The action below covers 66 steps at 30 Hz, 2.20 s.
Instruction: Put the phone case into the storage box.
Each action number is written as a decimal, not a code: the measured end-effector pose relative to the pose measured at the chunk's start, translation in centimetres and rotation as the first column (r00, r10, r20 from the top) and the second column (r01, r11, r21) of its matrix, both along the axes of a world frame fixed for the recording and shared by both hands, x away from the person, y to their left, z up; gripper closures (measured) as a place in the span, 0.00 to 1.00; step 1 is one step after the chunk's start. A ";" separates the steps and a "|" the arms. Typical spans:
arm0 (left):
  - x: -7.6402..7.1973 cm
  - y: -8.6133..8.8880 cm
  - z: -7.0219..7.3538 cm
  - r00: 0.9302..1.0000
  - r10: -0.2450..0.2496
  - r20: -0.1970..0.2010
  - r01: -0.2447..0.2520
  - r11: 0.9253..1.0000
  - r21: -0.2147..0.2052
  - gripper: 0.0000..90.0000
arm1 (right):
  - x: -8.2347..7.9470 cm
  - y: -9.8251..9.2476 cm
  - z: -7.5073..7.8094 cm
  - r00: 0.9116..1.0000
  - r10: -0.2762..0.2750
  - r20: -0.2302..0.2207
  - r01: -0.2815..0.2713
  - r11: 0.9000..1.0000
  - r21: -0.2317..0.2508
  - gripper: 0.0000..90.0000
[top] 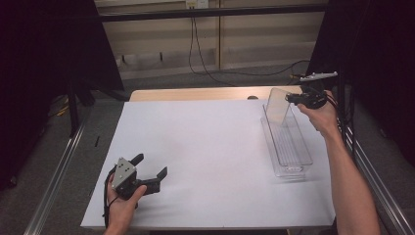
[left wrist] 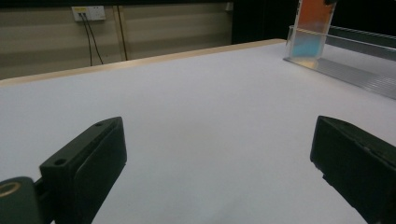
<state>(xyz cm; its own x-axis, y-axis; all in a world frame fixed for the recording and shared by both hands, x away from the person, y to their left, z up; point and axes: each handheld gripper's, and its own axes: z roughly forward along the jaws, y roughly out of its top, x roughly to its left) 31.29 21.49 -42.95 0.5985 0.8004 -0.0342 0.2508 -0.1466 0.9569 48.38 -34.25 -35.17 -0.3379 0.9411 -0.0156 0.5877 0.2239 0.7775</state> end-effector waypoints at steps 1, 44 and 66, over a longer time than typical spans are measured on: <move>0.0 0.0 0.0 1.000 0.000 0.001 0.000 1.000 0.001 0.04 | 0.1 0.0 0.1 1.000 0.005 -0.011 -0.005 1.000 0.000 0.92; 0.0 0.0 0.0 1.000 0.005 -0.001 -0.005 1.000 -0.003 0.04 | 1.9 0.8 0.0 1.000 -0.023 0.016 0.025 0.992 -0.125 0.93; 0.1 -0.1 -0.1 1.000 0.002 -0.001 -0.002 1.000 0.008 0.04 | 2.8 0.4 0.0 1.000 -0.011 0.009 0.012 0.996 -0.089 0.92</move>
